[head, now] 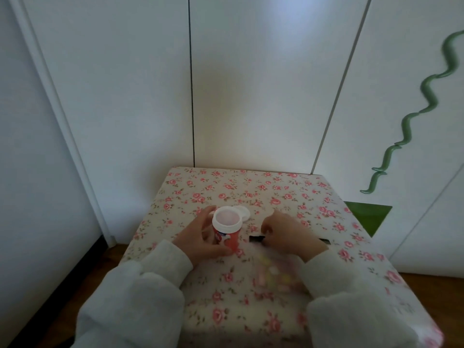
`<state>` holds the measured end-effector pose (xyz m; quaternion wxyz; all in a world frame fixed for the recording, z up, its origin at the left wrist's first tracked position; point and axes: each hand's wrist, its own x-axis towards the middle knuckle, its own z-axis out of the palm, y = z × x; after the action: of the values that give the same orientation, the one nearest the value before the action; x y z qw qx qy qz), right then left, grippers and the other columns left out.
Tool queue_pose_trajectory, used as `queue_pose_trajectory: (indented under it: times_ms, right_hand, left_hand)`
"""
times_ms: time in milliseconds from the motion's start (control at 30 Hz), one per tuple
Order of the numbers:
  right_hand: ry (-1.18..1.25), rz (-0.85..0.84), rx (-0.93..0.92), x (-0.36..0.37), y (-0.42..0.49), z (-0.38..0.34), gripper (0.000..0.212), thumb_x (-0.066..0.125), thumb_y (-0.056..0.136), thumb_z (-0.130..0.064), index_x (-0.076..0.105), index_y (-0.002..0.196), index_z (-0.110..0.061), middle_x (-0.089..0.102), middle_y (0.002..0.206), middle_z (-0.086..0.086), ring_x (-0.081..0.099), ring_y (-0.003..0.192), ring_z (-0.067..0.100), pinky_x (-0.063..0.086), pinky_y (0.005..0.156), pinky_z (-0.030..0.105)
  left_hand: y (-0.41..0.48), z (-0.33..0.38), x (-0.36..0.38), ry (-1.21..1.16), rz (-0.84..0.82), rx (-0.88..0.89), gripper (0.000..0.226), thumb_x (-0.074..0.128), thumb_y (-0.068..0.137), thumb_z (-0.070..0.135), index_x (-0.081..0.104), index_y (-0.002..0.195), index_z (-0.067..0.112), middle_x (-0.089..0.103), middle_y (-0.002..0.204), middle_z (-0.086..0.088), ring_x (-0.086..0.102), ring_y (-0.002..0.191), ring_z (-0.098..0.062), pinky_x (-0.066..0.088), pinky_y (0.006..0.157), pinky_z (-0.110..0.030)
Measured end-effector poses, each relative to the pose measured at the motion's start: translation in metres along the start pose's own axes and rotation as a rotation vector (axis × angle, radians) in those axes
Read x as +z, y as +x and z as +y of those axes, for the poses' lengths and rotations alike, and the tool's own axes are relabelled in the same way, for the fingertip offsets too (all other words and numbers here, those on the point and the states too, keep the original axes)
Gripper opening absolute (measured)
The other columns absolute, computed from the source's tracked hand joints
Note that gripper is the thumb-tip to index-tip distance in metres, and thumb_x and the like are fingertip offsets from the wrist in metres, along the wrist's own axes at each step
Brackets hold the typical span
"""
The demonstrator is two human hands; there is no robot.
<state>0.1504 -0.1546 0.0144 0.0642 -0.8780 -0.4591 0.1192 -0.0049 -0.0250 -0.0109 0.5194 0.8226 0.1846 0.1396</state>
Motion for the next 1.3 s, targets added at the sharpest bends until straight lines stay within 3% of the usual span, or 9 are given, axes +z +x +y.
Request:
queue_pose_trajectory:
  times_ms: [100, 233, 333, 433, 567, 767, 1133, 1233, 1300]
  right_hand:
    - [-0.006, 0.068, -0.043, 0.004, -0.006, -0.001, 0.010, 0.054, 0.085, -0.014, 0.060, 0.092, -0.011, 0.051, 0.091, 0.003, 0.046, 0.081, 0.016, 0.044, 0.076, 0.025]
    - [0.175, 0.124, -0.133, 0.000, -0.018, 0.000, 0.006, 0.053, 0.086, -0.011, 0.050, 0.083, -0.015, 0.049, 0.072, -0.007, 0.042, 0.062, 0.008, 0.034, 0.057, 0.015]
    - [0.312, 0.242, -0.278, -0.011, -0.030, -0.003, 0.016, 0.056, 0.086, -0.010, 0.064, 0.101, -0.012, 0.061, 0.083, -0.003, 0.053, 0.074, 0.011, 0.040, 0.068, 0.016]
    - [0.347, 0.387, -0.429, -0.022, -0.039, -0.005, 0.013, 0.062, 0.083, -0.013, 0.071, 0.093, -0.012, 0.057, 0.072, -0.011, 0.052, 0.070, 0.006, 0.038, 0.070, 0.011]
    - [0.272, 0.510, -0.506, -0.029, -0.049, 0.002, 0.010, 0.063, 0.081, -0.013, 0.071, 0.086, -0.011, 0.059, 0.070, -0.009, 0.048, 0.069, 0.010, 0.035, 0.067, 0.012]
    - [0.144, 0.715, -0.229, -0.027, -0.057, 0.048, 0.009, 0.064, 0.078, -0.001, 0.071, 0.084, -0.004, 0.071, 0.077, 0.012, 0.054, 0.076, 0.031, 0.046, 0.072, 0.043]
    - [0.034, 0.854, 0.071, -0.019, -0.049, 0.062, 0.020, 0.061, 0.079, 0.001, 0.069, 0.096, -0.004, 0.070, 0.095, 0.019, 0.056, 0.089, 0.041, 0.046, 0.080, 0.049]
    - [0.096, 0.963, 0.086, -0.022, -0.057, 0.039, 0.018, 0.062, 0.083, -0.012, 0.067, 0.099, -0.006, 0.064, 0.090, 0.019, 0.056, 0.081, 0.035, 0.047, 0.067, 0.037]
    - [0.237, 0.848, 0.133, -0.024, -0.058, 0.018, 0.029, 0.054, 0.088, -0.034, 0.067, 0.097, -0.010, 0.060, 0.082, 0.010, 0.056, 0.069, 0.025, 0.041, 0.056, 0.026]
  left_hand:
    - [-0.013, 0.003, 0.000, 0.059, 0.216, 0.019, 0.116, 0.070, 0.038, 0.055, 0.025, 0.141, 0.024, 0.035, 0.138, 0.011, 0.033, 0.127, -0.009, 0.029, 0.109, -0.032]
    - [-0.018, 0.016, 0.005, 0.366, 0.447, 0.389, 0.076, 0.059, 0.062, 0.055, 0.050, 0.126, 0.016, 0.039, 0.138, 0.004, 0.025, 0.138, -0.018, 0.022, 0.112, -0.042]
    - [-0.011, 0.037, 0.014, 0.612, 0.382, 0.495, 0.051, 0.057, 0.074, 0.047, 0.064, 0.111, 0.012, 0.047, 0.139, -0.002, 0.015, 0.140, -0.015, 0.015, 0.113, -0.043]
    - [0.000, 0.056, 0.029, 0.807, 0.252, 0.439, 0.036, 0.052, 0.088, 0.036, 0.063, 0.116, 0.017, 0.038, 0.146, 0.002, 0.003, 0.144, -0.013, -0.004, 0.116, -0.034]
    - [0.008, 0.066, 0.040, 0.753, 0.235, 0.419, 0.029, 0.047, 0.092, 0.027, 0.067, 0.108, 0.014, 0.054, 0.130, 0.005, 0.017, 0.142, -0.009, -0.011, 0.114, -0.029]
    - [0.002, 0.062, 0.040, 0.714, 0.324, 0.388, 0.022, 0.052, 0.089, 0.022, 0.070, 0.088, 0.009, 0.063, 0.110, 0.005, 0.033, 0.135, -0.011, -0.005, 0.118, -0.039]
    - [0.001, 0.061, 0.045, 0.659, 0.345, 0.353, 0.023, 0.051, 0.090, 0.022, 0.069, 0.091, 0.009, 0.062, 0.110, 0.005, 0.035, 0.133, -0.011, -0.005, 0.118, -0.038]
    - [0.000, 0.062, 0.049, 0.606, 0.395, 0.374, 0.021, 0.052, 0.089, 0.021, 0.069, 0.089, 0.008, 0.065, 0.105, 0.003, 0.042, 0.129, -0.012, -0.004, 0.117, -0.038]
    - [-0.001, 0.063, 0.052, 0.586, 0.413, 0.398, 0.019, 0.055, 0.087, 0.018, 0.070, 0.083, 0.007, 0.068, 0.098, 0.001, 0.049, 0.123, -0.017, 0.001, 0.116, -0.042]
